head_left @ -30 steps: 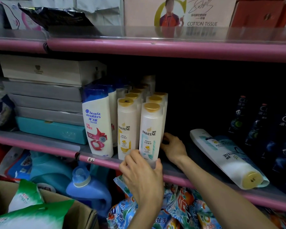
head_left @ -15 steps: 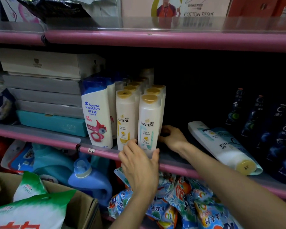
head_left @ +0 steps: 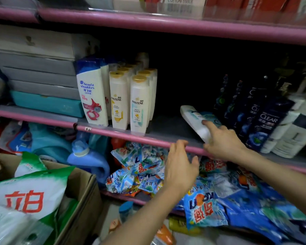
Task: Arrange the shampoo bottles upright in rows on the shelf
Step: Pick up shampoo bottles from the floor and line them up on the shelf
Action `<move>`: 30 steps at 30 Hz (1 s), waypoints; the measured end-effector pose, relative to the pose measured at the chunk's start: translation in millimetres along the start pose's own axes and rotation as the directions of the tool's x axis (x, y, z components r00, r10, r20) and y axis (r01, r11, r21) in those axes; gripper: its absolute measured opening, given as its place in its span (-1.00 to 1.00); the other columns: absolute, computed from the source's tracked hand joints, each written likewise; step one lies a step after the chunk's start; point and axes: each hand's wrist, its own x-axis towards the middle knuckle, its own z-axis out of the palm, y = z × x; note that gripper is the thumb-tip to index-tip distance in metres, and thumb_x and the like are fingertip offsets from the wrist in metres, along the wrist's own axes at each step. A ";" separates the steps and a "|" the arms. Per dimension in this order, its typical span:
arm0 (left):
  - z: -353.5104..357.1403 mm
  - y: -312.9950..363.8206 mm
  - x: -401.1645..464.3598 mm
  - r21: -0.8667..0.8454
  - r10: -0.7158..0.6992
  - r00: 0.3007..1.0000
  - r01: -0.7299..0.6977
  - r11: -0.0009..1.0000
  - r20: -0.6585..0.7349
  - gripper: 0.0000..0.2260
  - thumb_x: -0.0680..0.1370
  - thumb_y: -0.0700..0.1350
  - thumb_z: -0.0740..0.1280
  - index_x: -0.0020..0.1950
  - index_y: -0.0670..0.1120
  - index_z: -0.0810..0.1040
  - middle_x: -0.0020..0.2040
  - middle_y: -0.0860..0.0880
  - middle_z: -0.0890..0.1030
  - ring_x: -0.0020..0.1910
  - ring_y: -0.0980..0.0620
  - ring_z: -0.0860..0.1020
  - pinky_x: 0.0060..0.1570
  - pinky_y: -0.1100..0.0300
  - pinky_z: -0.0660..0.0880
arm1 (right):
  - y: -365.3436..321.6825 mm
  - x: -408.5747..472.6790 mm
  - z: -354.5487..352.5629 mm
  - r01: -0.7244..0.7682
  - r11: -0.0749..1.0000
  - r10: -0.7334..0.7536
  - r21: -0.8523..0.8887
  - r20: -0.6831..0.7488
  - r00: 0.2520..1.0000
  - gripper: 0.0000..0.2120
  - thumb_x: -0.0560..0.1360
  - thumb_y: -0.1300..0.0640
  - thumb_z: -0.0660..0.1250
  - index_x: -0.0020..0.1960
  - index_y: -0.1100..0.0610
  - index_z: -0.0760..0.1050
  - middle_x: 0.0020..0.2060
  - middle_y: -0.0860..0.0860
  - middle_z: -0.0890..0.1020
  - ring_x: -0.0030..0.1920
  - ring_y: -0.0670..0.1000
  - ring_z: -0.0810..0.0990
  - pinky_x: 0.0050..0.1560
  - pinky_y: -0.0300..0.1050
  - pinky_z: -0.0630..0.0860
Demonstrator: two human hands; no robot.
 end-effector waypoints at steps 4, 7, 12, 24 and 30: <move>10.7 15.5 -2.1 0.071 0.074 0.993 -0.080 0.994 0.092 -0.44 0.54 -0.12 0.29 0.48 -0.07 0.15 0.44 -0.04 0.27 0.41 0.00 0.27 0.35 0.17 0.22 | -1.7 -6.9 -5.4 -0.004 0.993 0.018 0.122 -0.118 0.993 -0.36 0.44 -0.04 0.32 0.46 0.03 0.22 0.15 0.25 0.55 0.13 0.28 0.52 0.02 0.03 0.45; 9.8 20.0 4.2 0.081 0.103 0.987 -0.113 0.990 0.120 -0.31 0.52 -0.14 0.32 0.54 -0.10 0.01 0.53 -0.04 0.12 0.49 0.02 0.13 0.41 0.22 0.10 | -8.3 -16.1 -26.9 -0.096 0.828 0.180 0.553 -0.100 0.979 -0.67 0.46 -0.03 0.28 0.16 0.10 0.50 -0.04 0.16 0.59 -0.09 0.17 0.58 -0.14 -0.06 0.50; -0.8 29.3 30.0 0.080 0.154 0.986 -0.158 0.984 0.060 -0.18 0.45 -0.17 0.42 0.55 -0.07 -0.02 0.51 -0.06 0.17 0.47 -0.02 0.20 0.41 0.12 0.23 | -2.3 -30.8 -81.0 -0.384 -0.016 0.101 0.923 0.384 0.918 -0.78 0.50 0.04 0.23 0.06 0.16 0.44 -0.06 0.24 0.55 -0.28 0.19 0.64 -0.48 -0.20 0.58; -27.6 50.7 99.0 -0.273 0.012 0.992 0.022 0.962 0.125 -0.38 0.34 -0.13 0.55 0.29 -0.10 0.31 0.15 -0.08 0.57 0.13 -0.05 0.55 0.14 -0.02 0.51 | -5.4 -7.6 -106.4 -0.186 0.098 -0.049 0.978 0.191 0.980 -0.58 0.41 -0.18 0.39 0.14 0.05 0.52 -0.24 -0.01 0.49 -0.34 -0.07 0.51 -0.38 -0.25 0.54; -24.5 41.5 118.6 -0.279 0.022 0.986 0.026 0.960 0.168 -0.47 0.36 -0.12 0.54 0.24 -0.11 0.39 0.05 -0.08 0.63 0.01 -0.01 0.61 0.11 0.00 0.55 | -15.3 19.2 -94.6 -0.030 0.224 0.027 0.974 0.024 0.999 -0.50 0.40 -0.29 0.33 0.23 -0.05 0.47 0.18 -0.03 0.55 0.15 0.01 0.52 0.14 -0.06 0.44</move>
